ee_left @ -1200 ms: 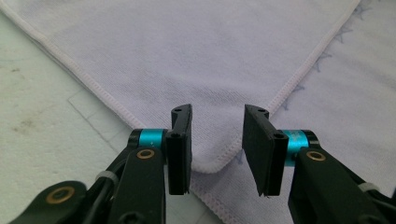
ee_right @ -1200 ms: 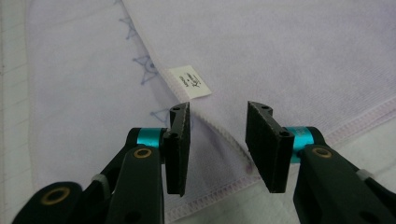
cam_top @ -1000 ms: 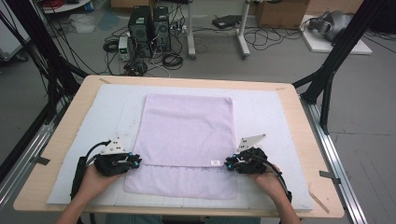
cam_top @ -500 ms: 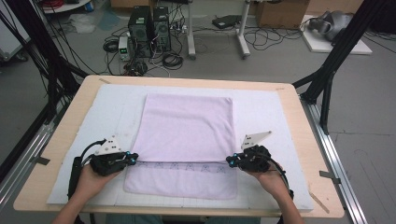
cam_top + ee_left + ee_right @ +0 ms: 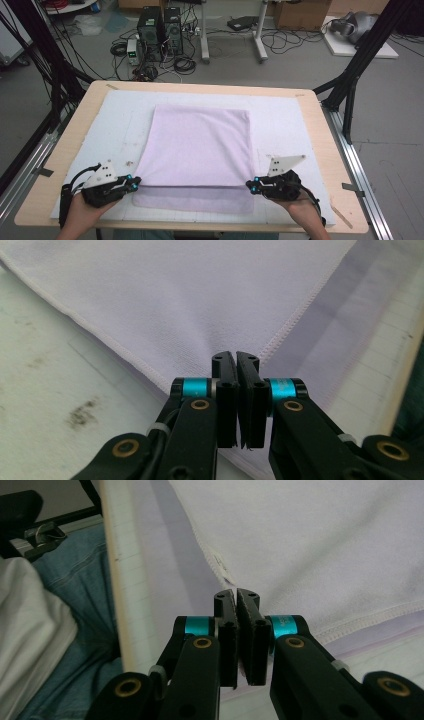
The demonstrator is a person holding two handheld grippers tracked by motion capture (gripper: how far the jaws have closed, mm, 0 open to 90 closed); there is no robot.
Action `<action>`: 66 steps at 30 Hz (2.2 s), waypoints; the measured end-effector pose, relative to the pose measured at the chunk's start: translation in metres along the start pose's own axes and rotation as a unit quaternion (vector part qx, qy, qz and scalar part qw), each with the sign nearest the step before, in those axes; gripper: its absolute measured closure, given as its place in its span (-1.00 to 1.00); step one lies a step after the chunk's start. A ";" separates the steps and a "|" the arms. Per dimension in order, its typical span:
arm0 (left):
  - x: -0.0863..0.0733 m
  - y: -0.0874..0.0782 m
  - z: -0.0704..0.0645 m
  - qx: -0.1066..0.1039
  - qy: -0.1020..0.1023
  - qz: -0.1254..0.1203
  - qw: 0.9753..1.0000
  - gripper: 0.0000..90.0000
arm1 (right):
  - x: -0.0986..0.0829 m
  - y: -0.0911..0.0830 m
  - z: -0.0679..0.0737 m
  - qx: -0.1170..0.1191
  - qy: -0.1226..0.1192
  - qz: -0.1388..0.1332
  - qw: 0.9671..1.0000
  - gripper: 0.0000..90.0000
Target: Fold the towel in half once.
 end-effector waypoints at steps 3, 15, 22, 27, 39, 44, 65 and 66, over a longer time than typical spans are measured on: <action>-0.008 -0.005 -0.009 -0.002 0.004 0.004 1.000 0.93 | -0.008 0.002 0.013 0.004 0.000 0.008 1.000 0.94; -0.024 0.010 -0.014 -0.018 0.000 0.027 0.999 0.59 | -0.024 0.024 0.005 0.034 0.025 0.020 0.999 0.56; -0.034 0.014 -0.017 -0.020 -0.004 0.031 0.999 0.81 | -0.033 0.036 0.007 0.047 0.020 0.044 0.998 0.65; -0.031 0.011 -0.018 -0.009 0.005 0.026 1.000 0.93 | -0.033 0.036 0.008 0.043 0.011 0.059 0.997 0.96; -0.032 -0.001 -0.022 -0.021 -0.003 0.020 1.000 0.76 | -0.029 0.024 0.017 0.077 0.013 0.032 0.996 0.66; -0.026 0.003 -0.016 -0.013 -0.007 0.012 1.000 0.73 | -0.016 0.020 0.012 0.068 0.011 -0.010 0.998 0.57; -0.020 0.009 -0.003 -0.006 -0.041 0.008 0.999 0.46 | -0.020 0.025 -0.011 -0.003 0.026 0.001 1.000 0.34; -0.016 0.009 -0.001 -0.006 -0.043 0.003 0.999 0.43 | -0.016 0.022 -0.014 -0.008 0.024 -0.004 1.000 0.29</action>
Point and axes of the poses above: each handheld gripper's, and its own axes: y roughly forward along the jaws, x roughly out of its top, z roughly to its left, the point moved 4 cm from there along y, roughly forward along the jaws, and after that the axes turned 15 degrees about x, right-handed, at the moved point
